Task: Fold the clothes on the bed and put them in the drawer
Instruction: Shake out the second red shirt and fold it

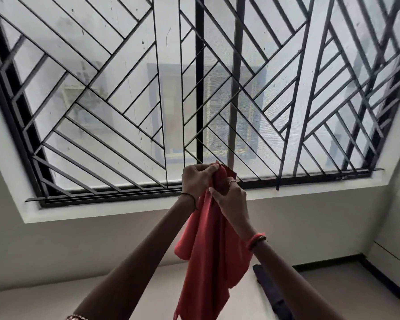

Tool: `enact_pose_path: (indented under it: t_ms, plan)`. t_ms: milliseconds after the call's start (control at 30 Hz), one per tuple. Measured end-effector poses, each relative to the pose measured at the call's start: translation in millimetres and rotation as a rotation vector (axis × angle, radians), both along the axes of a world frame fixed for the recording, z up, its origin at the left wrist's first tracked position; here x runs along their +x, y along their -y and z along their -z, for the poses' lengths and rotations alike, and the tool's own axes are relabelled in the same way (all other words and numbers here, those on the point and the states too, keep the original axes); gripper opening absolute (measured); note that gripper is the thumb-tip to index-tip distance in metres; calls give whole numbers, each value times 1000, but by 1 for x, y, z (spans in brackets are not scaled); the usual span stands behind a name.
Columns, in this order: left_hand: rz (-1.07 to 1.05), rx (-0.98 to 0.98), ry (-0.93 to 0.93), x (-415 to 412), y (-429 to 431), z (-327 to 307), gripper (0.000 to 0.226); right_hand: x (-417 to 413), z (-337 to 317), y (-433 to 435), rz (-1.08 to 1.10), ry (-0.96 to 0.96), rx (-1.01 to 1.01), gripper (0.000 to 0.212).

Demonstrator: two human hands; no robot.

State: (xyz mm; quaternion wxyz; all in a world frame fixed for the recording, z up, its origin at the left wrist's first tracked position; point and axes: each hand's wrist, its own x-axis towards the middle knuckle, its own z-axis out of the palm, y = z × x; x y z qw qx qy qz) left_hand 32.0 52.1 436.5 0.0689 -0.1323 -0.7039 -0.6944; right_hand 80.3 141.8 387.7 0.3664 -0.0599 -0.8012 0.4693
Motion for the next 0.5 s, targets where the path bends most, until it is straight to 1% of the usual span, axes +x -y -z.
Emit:
enact_pose_path:
  t_ms: [67,167,200,233,267,333,400,433,500]
  plan:
    - [-13,-2,-3,0,7,-2,21,1,0,-6,-143,19,-87,18]
    - [13,18,15,-1,14,-3,16,6,0,-15,-421,12,-406,16]
    - [11,9,17,-2,15,-2,17,7,0,-17,-492,10,-503,15]
    - [10,-3,17,-2,15,-1,18,8,0,-19,-530,12,-553,17]
    - [14,-9,22,-3,15,-1,18,8,-1,-21,-540,15,-558,18]
    - [26,-6,33,-4,15,2,18,7,-1,-22,-505,19,-486,10]
    - [32,4,43,-5,14,4,22,7,-2,-22,-468,32,-430,12]
    - [38,11,48,-5,14,4,24,8,-3,-22,-472,39,-442,13]
    - [52,16,55,-5,12,5,24,11,-3,-24,-520,60,-547,13]
